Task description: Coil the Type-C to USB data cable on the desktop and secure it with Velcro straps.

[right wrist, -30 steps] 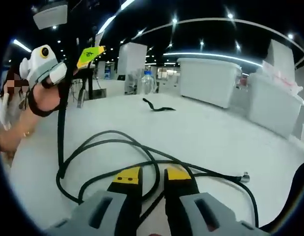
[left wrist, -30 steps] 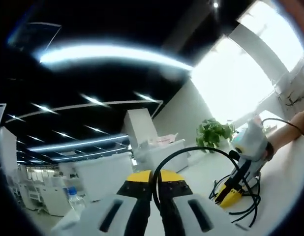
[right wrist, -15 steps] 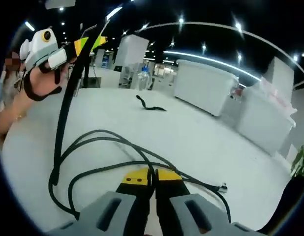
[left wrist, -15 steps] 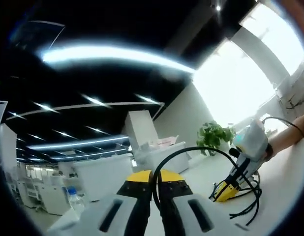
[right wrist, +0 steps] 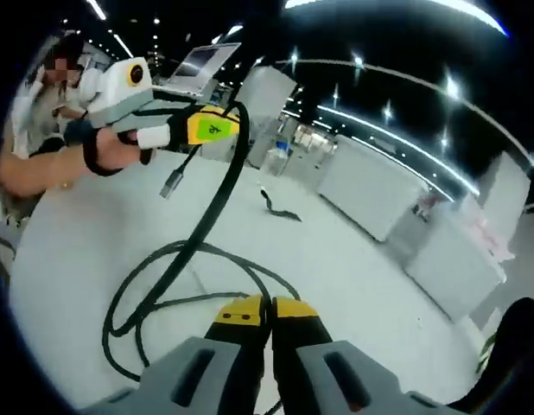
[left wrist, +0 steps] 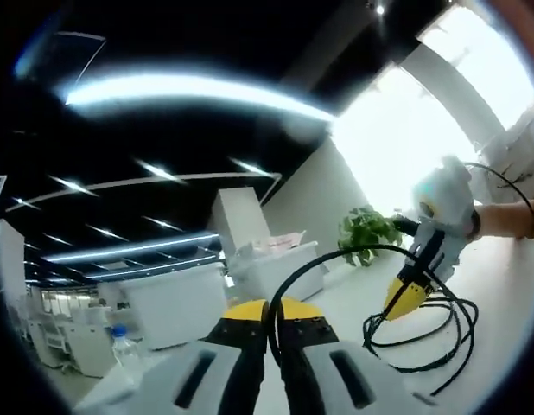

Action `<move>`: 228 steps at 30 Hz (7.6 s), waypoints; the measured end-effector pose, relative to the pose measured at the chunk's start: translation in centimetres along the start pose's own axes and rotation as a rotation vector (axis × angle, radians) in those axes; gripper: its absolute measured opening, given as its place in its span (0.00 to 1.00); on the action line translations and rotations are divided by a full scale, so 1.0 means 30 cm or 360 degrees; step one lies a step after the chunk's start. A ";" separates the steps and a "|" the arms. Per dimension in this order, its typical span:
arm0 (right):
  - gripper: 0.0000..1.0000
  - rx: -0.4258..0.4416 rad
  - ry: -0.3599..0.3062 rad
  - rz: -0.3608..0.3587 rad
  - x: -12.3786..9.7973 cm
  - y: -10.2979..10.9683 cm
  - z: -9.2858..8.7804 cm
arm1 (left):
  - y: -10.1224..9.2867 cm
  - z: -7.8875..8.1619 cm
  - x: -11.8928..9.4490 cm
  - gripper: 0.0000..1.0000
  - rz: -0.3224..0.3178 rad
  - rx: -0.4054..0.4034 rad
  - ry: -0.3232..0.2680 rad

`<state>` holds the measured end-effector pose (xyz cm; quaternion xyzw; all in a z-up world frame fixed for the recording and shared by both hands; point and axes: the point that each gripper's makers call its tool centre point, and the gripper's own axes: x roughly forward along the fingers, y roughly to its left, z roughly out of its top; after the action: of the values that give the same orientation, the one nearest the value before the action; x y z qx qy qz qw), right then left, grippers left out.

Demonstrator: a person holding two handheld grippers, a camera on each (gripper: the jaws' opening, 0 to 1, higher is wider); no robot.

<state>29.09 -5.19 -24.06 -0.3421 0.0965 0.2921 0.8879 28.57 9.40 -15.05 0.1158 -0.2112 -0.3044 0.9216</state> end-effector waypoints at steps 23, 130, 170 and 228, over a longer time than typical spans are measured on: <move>0.01 0.0353 -0.0441 -0.0153 -0.182 -0.210 0.121 | 0.028 -0.012 -0.002 0.05 0.0051 -0.0023 0.0022; 0.03 0.0873 -0.0429 0.0011 0.048 -0.072 0.020 | -0.113 -0.055 0.013 0.04 -0.0115 0.0526 0.0166; 0.23 0.0426 -0.1240 0.0622 -0.276 0.213 0.442 | -0.089 -0.152 0.013 0.04 -0.0108 0.0487 0.0385; 0.19 0.0668 -0.1075 0.0351 -0.148 0.059 0.350 | -0.110 -0.077 0.003 0.04 -0.0140 0.0500 0.0287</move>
<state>24.15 0.83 -15.55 -0.0262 -0.1068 0.4554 0.8835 28.00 6.94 -18.18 0.2944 -0.1673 -0.2961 0.8931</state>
